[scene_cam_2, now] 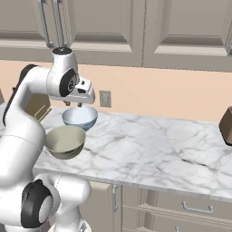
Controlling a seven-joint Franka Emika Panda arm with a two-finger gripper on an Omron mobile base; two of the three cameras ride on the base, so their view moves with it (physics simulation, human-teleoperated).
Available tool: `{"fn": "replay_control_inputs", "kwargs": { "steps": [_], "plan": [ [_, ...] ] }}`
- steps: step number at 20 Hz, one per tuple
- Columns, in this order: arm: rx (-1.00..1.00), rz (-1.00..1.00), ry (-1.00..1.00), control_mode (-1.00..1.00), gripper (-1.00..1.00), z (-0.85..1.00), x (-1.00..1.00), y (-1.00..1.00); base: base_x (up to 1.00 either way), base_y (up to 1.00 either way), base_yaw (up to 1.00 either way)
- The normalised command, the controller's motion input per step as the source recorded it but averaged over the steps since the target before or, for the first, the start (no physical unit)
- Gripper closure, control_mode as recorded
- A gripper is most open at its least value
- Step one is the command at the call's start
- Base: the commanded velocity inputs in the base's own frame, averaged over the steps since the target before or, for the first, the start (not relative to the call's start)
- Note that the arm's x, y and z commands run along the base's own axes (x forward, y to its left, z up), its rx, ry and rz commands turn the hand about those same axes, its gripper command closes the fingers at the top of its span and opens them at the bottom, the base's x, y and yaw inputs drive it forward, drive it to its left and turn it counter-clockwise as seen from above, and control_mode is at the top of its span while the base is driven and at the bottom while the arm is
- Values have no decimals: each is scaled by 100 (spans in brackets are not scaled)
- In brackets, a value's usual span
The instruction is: Open the cabinet. Pick the bowls from the counter and place them in the cabinet. Then close the cabinet.
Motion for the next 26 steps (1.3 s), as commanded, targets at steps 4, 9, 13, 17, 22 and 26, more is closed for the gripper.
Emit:
{"fn": "replay_control_inputs", "kwargs": {
  "steps": [4, 9, 13, 17, 22, 26],
  "plan": [
    [0, 0, -14, -100, -100, 1, -28, 0, 0, 0, 0],
    [-1, 0, -19, -100, -100, 2, -36, 3, 0, 0, 0],
    [-1, 0, -14, -100, -100, 17, -22, 1, 0, 0, 0],
    [-1, 0, -10, -100, -100, 40, -12, 2, 0, 0, 0],
    [-1, 0, -3, -100, -100, 33, -6, 5, 0, 0, 0],
    [-13, 0, 0, -100, -100, 59, 0, 29, 0, 0, 0]
  ]
}}
